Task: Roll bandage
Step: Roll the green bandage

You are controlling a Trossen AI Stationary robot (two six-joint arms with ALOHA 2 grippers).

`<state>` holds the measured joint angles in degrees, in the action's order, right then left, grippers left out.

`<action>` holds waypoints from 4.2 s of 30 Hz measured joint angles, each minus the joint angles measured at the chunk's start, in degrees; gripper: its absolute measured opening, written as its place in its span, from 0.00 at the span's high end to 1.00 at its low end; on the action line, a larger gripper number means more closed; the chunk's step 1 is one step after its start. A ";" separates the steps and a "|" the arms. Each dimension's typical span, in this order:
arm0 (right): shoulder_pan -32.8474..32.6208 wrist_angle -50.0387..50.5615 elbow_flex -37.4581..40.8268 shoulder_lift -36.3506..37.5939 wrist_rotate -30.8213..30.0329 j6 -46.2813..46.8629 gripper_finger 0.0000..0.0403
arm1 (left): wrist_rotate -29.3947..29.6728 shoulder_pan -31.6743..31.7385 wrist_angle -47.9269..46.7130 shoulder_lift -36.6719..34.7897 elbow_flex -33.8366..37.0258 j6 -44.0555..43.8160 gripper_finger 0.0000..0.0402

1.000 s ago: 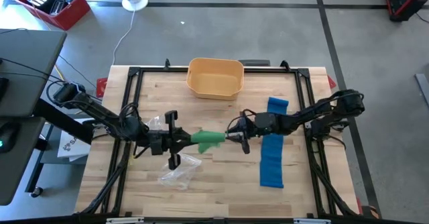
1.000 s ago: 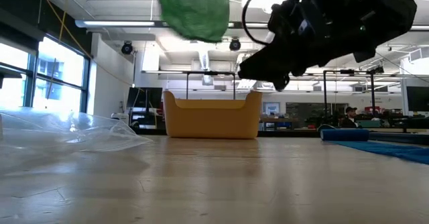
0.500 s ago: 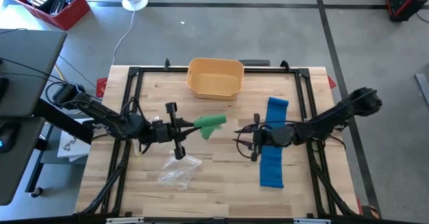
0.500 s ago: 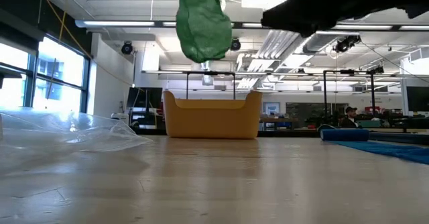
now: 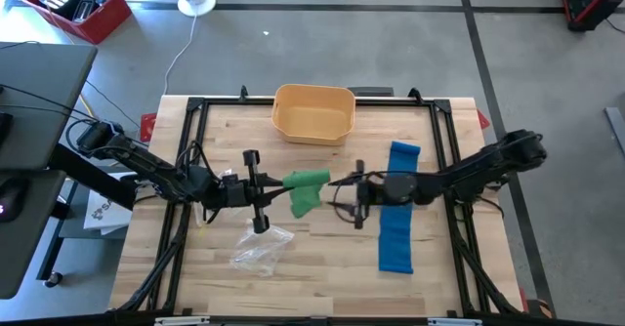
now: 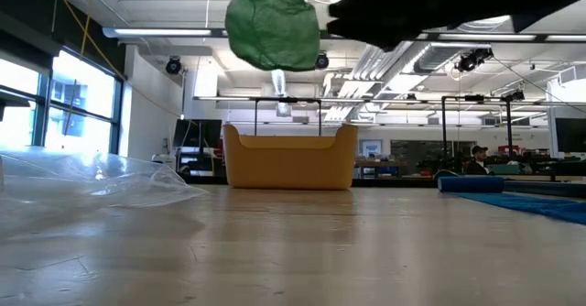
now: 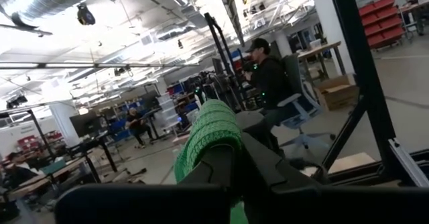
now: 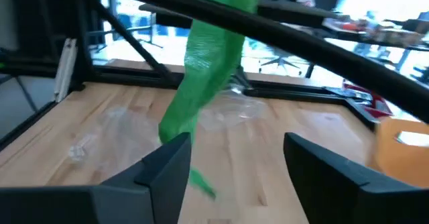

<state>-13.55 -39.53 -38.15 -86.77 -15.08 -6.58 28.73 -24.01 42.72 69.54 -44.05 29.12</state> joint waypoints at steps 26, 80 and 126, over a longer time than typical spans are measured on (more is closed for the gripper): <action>0.60 27.26 -13.18 2.45 7.35 12.84 0.53 | 0.34 0.00 -2.27 0.00 0.04 0.51 0.99; -2.48 23.37 -13.16 7.87 -4.02 7.57 0.41 | 0.17 0.37 -4.96 0.04 0.04 -1.63 0.99; 0.30 37.65 -13.11 8.16 -0.57 8.97 0.98 | 6.18 -0.46 -8.91 -3.21 0.04 -5.12 0.99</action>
<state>-13.25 -1.88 -51.27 -78.61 -15.64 2.39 34.91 -24.47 33.81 66.32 -44.01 24.00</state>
